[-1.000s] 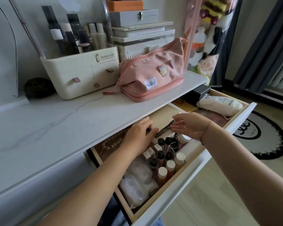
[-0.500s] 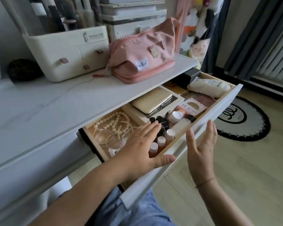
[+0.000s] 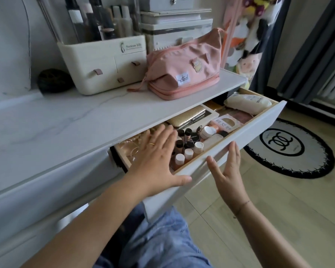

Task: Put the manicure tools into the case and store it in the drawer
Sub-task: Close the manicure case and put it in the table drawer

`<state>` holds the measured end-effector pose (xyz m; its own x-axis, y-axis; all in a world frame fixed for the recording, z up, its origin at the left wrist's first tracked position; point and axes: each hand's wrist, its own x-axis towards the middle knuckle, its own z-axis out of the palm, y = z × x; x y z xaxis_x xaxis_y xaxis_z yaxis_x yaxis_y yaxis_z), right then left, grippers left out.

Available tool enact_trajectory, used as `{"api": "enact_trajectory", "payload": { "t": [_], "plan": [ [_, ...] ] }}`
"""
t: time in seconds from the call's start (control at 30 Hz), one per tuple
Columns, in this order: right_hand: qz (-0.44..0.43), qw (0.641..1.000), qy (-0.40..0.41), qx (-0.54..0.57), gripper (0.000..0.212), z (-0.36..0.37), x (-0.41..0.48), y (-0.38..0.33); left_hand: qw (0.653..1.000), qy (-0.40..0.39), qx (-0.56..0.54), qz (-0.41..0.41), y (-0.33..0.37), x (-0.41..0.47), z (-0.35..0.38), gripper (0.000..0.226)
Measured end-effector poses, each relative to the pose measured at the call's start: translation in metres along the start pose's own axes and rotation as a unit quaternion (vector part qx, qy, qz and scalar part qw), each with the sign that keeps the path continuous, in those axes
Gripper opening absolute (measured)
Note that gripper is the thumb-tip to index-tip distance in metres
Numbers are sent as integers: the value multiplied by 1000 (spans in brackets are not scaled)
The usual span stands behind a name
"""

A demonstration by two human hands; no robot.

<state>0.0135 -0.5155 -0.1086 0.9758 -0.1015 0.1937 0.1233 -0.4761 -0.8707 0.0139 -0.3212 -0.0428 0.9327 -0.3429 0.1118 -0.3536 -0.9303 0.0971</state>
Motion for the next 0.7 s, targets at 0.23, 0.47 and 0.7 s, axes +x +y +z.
{"api": "enact_trajectory", "payload": {
  "t": [0.23, 0.47, 0.7],
  "plan": [
    [-1, 1000, -8, 11, 103, 38, 45, -7, 987, 57, 57, -141, -39, 12, -3, 115],
    [5, 999, 2, 48, 102, 78, 78, -21, 978, 139, 43, -146, -69, 10, 2, 79],
    [10, 998, -14, 54, 101, 103, 102, -31, 964, 242, 60, -98, -81, 11, 12, 57]
  ]
}}
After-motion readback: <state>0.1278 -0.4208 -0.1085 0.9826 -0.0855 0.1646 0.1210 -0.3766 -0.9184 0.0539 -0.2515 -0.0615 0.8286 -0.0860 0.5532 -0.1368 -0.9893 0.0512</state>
